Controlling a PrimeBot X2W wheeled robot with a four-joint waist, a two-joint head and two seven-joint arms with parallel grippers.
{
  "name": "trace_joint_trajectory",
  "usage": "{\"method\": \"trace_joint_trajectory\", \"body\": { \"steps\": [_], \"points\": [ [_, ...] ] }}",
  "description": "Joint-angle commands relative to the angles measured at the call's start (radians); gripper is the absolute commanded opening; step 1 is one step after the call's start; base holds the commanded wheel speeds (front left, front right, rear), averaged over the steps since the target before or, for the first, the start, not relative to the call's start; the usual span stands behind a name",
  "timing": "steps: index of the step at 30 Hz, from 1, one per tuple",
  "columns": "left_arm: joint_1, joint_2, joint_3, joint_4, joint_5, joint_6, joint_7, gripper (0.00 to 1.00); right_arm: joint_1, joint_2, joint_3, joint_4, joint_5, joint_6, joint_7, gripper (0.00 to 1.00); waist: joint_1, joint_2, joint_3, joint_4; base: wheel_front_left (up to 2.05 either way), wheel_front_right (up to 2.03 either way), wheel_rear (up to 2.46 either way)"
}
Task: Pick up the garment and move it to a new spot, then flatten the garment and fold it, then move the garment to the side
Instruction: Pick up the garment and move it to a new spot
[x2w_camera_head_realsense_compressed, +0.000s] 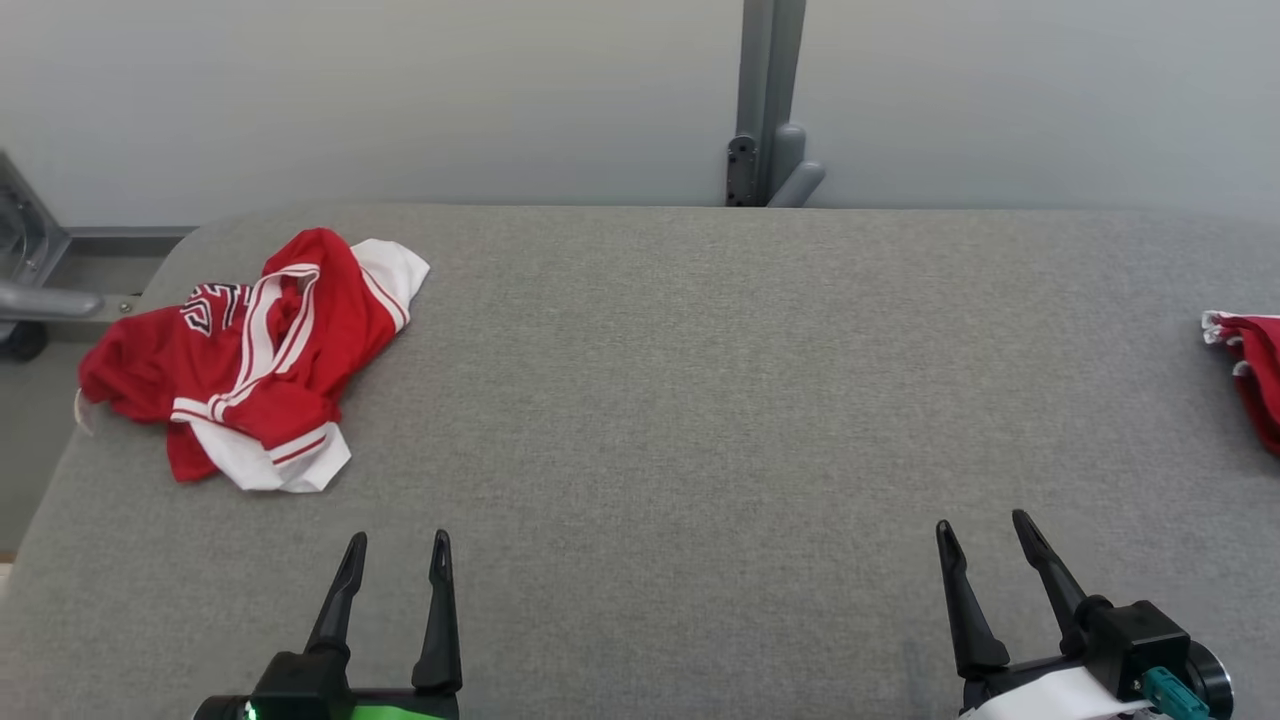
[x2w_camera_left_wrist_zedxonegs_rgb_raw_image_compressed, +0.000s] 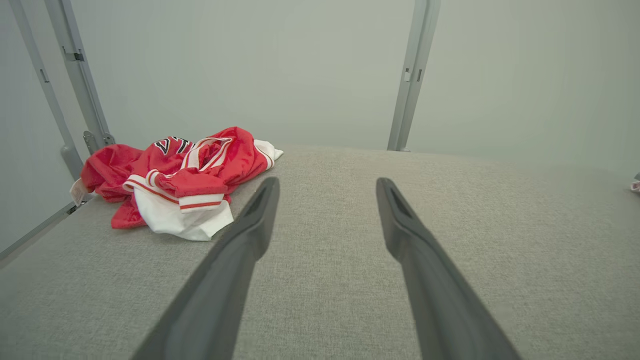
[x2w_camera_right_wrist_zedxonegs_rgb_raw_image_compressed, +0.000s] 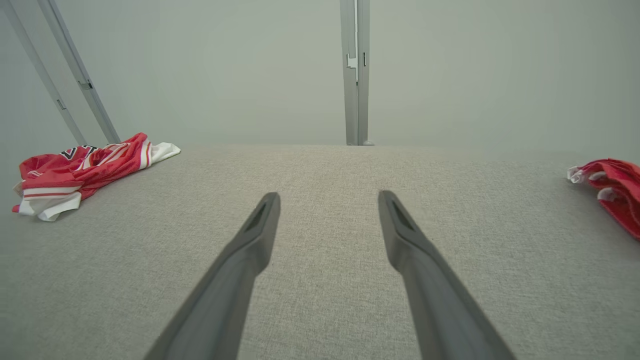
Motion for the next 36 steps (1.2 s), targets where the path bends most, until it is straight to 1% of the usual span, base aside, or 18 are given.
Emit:
{"method": "trace_joint_trajectory", "body": {
  "steps": [1,11,22,29,36],
  "points": [
    [-0.014,0.001,0.001,-0.003,0.001,0.006,0.001,1.00,-0.004,-0.001,0.002,-0.001,0.004,-0.001,-0.004,1.00,0.0000,0.0000,0.009,0.044,0.00,0.00,0.00],
    [-0.018,0.001,0.008,-0.017,-0.012,0.029,0.001,1.00,-0.011,-0.002,0.032,0.001,0.008,-0.001,-0.004,1.00,0.0000,0.0000,0.019,0.199,0.00,0.00,0.00],
    [-0.006,0.001,0.002,-0.017,-0.012,0.036,0.001,1.00,-0.005,-0.002,0.044,0.010,0.020,-0.001,-0.004,1.00,0.0000,0.0000,0.010,0.353,0.00,0.00,0.00],
    [0.004,0.001,0.002,-0.015,-0.018,0.038,0.001,1.00,0.004,-0.002,0.056,0.014,0.022,-0.001,-0.004,1.00,0.0000,0.0000,0.006,0.407,0.00,0.00,0.00],
    [-0.002,0.001,0.000,-0.024,-0.031,0.048,0.001,1.00,-0.002,-0.018,0.060,0.010,0.019,-0.001,-0.004,1.00,0.0000,0.0000,0.025,0.416,0.00,0.00,0.00]
  ]
}}
